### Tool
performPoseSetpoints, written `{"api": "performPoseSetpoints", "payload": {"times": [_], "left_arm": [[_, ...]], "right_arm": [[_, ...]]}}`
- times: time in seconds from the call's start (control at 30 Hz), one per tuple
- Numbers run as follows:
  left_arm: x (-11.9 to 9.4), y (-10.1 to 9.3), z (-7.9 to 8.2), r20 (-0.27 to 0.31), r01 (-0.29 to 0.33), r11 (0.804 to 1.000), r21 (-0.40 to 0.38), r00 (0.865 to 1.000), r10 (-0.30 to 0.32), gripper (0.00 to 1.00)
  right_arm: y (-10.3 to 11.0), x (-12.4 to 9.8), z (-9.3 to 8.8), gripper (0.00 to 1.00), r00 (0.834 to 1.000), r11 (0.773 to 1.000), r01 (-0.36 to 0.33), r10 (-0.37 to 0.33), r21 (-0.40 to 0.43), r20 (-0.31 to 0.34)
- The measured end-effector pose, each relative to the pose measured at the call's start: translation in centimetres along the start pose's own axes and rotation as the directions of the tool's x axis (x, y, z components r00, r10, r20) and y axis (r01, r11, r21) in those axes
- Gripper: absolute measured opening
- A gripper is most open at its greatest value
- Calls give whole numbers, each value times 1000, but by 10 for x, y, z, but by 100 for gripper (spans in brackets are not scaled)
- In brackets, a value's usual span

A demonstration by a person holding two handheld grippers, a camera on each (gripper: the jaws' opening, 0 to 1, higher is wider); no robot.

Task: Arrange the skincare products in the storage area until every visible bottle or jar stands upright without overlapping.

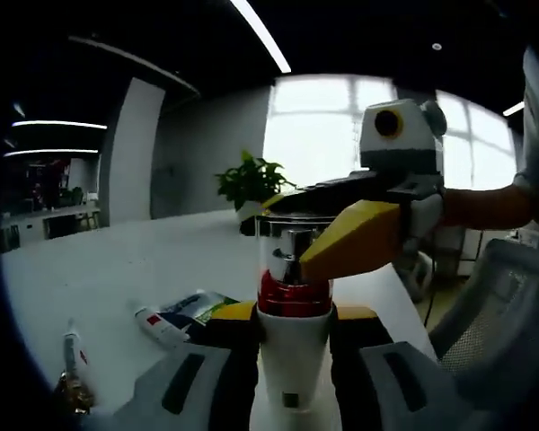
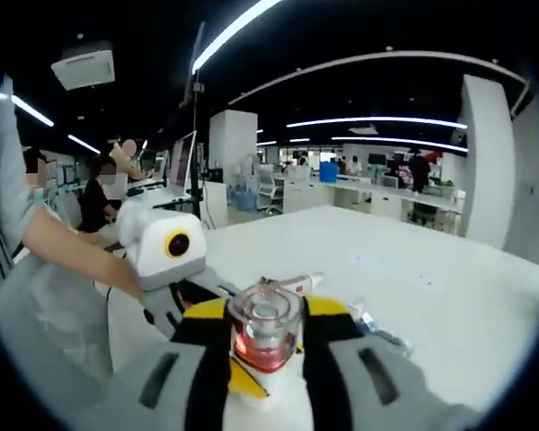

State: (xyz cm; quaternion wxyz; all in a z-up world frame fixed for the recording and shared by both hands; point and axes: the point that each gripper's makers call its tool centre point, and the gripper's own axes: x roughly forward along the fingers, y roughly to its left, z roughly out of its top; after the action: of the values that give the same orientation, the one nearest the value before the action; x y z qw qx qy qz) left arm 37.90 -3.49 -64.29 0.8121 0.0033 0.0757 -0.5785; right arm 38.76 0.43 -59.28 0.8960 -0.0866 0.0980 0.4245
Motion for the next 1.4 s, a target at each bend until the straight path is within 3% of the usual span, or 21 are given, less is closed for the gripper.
{"api": "performPoseSetpoints", "payload": {"times": [0.2,0.3,0.37,0.63,1.03,1.4], "left_arm": [[7,-1,-2,-47,-3,1000,0,999,3,29],[9,-6,-14,-138,29,1000,3,990,-28,38],[11,-8,-17,-162,41,999,23,986,-37,41],[18,1,-7,-151,12,999,45,988,-5,27],[25,-1,-6,-152,29,999,-22,988,-32,27],[22,-10,-8,-165,45,999,24,986,-41,27]], "right_arm": [[-5,-4,-3,29,998,999,43,-43,-5,-49],[-9,-5,-4,29,995,998,68,-68,-11,-67],[-12,-6,-5,29,993,996,87,-87,-7,-84],[-20,-12,-8,29,982,991,132,-130,8,-135],[-29,-16,-10,29,978,990,133,-123,50,-167],[-19,-23,-11,31,983,990,136,-131,32,-130]]}}
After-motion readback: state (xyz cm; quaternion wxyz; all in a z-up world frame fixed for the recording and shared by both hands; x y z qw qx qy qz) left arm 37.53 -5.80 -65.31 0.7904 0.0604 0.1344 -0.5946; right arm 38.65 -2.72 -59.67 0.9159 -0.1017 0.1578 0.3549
